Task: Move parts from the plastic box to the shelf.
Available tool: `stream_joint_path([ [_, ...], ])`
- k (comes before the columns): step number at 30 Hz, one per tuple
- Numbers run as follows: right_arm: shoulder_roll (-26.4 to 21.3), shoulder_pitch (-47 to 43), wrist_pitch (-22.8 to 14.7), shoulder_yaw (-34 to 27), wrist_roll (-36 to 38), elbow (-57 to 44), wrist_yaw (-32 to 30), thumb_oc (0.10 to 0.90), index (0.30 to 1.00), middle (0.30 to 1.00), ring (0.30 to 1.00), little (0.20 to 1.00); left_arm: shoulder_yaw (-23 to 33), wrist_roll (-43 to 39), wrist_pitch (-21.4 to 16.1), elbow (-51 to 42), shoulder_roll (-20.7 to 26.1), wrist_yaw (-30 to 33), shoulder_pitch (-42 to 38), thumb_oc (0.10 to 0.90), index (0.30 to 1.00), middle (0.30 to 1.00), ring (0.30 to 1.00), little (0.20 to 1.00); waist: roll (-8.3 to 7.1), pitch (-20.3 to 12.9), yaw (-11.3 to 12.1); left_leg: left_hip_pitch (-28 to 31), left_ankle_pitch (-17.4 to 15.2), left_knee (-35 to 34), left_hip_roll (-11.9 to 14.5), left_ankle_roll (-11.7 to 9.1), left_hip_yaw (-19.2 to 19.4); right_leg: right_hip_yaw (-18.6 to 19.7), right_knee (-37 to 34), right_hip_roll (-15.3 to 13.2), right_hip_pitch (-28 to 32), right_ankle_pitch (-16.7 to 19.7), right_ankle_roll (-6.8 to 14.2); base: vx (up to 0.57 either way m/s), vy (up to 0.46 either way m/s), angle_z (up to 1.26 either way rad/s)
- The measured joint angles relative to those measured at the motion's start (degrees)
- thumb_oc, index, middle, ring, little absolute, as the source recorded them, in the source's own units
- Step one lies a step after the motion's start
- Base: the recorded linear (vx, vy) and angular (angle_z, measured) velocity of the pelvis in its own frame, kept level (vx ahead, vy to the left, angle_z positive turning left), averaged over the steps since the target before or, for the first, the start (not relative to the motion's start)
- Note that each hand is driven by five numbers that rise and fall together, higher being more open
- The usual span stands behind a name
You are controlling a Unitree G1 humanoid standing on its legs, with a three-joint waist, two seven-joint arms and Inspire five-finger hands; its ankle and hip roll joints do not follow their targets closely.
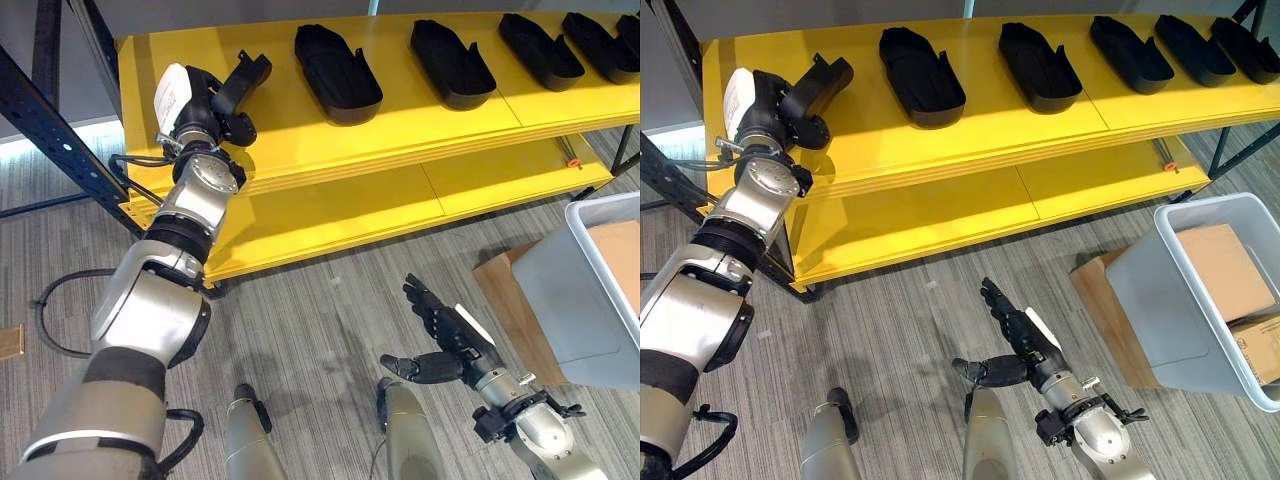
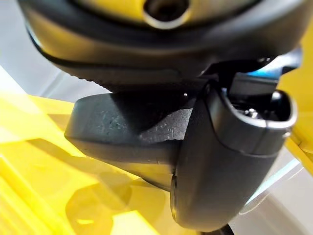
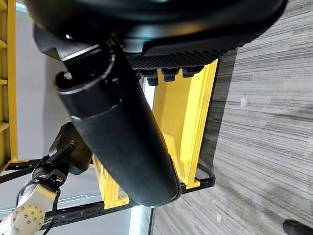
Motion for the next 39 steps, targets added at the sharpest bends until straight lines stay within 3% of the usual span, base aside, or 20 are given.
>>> stream_joint_path([
  [5,-1.0,-0.3,0.0,1.1,0.0,-0.2,-0.6,0.9,1.0,1.0,1.0,1.0,2.6,-0.1,-0.2,0.6,-0.7,2.7,0.0,0.4,0.3,0.3,0.3,0.3,-0.02,0.0,0.0,-0.5,0.0,0.0,0.1,0.0,1.0,1.2,0.4,0.0,-1.6,0.1,0.1,0.0,-0.009,-0.07],
  [10,-2.2,-0.5,-0.2,2.8,0.0,-0.2,-2.0,0.9,1.0,1.0,1.0,1.0,7.4,-7.4,-0.9,1.3,-1.8,6.0,0.0,0.4,0.3,0.3,0.3,0.3,-0.02,0.0,-0.1,-0.6,0.0,-0.1,0.1,0.0,1.1,1.2,0.6,0.2,-1.9,0.1,0.1,0.0,-0.003,-0.01],
  [25,-5.3,-2.6,-1.9,4.6,0.0,-0.4,-3.8,0.9,1.0,1.0,1.0,1.0,7.9,-8.8,-1.1,2.2,-2.8,12.2,0.0,0.4,0.3,0.3,0.3,0.3,-0.67,0.6,-0.9,-0.6,0.0,-0.4,0.2,-0.1,1.2,1.3,0.6,0.2,-2.2,0.0,0.1,0.0,0.0,0.0],
  [39,-7.0,-2.8,-2.9,4.6,0.0,-0.5,-4.4,0.9,1.0,1.0,1.0,1.0,7.9,-8.8,-1.1,2.4,1.9,14.4,-0.5,0.4,0.3,0.3,0.3,0.3,-0.54,1.7,-1.4,-0.6,0.5,-0.6,1.0,-0.9,2.0,1.9,0.9,0.8,-3.3,0.0,0.1,0.0,-0.002,-0.02],
])
